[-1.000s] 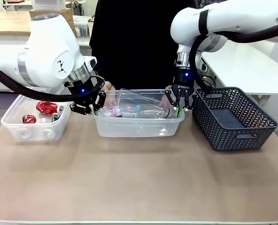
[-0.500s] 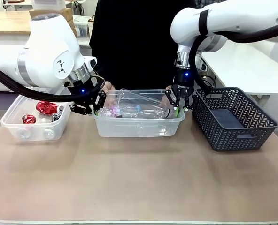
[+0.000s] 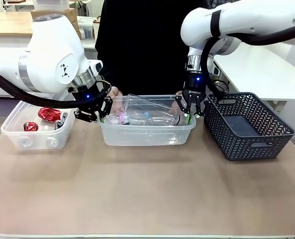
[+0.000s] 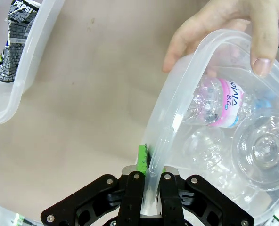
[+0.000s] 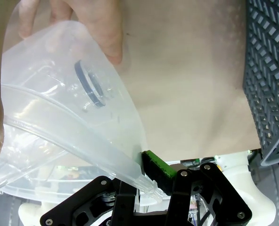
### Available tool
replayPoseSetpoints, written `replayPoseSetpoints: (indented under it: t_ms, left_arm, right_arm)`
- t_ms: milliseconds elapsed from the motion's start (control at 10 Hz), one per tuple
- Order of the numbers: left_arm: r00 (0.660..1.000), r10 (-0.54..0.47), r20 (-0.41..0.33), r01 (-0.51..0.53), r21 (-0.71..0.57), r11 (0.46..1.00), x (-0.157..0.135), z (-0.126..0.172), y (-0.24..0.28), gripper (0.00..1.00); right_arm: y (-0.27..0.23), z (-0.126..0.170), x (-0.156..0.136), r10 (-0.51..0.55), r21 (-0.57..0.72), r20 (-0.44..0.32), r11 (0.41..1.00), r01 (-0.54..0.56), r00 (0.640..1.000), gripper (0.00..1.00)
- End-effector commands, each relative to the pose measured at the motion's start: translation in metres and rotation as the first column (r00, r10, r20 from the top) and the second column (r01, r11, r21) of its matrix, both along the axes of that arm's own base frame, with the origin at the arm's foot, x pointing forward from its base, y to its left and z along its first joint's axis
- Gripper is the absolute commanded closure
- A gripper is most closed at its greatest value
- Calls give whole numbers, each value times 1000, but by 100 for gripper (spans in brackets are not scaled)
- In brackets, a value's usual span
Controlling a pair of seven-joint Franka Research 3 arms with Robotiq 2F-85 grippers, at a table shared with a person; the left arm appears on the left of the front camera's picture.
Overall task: Sort the waste into each basket.
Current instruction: Release the Organizing box you were holding.
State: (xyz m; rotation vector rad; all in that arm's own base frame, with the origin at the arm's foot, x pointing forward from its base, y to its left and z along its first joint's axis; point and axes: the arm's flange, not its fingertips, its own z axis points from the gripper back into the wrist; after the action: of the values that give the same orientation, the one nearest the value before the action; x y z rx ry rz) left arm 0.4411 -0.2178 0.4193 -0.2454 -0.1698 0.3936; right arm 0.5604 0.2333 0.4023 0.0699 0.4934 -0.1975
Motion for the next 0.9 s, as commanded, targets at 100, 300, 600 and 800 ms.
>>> replayPoseSetpoints:
  t_ms: [100,300,600,800]
  left_arm:
    - [997,-22,76,23,-22,999,5,16,-13,37]
    - [994,-20,106,22,-17,1000,1,23,-13,37]
    - [980,-1,199,2,-5,1000,-20,39,-8,0]
    - [966,18,258,-17,-5,1000,-31,46,0,0]
  right_arm:
    - [-32,17,-18,-219,155,233,970,187,947,38]
    - [-40,22,-23,-276,239,296,948,209,915,38]
    - [-59,26,-35,-362,386,436,902,192,824,0]
    - [-70,27,-41,-315,431,460,897,101,830,0]
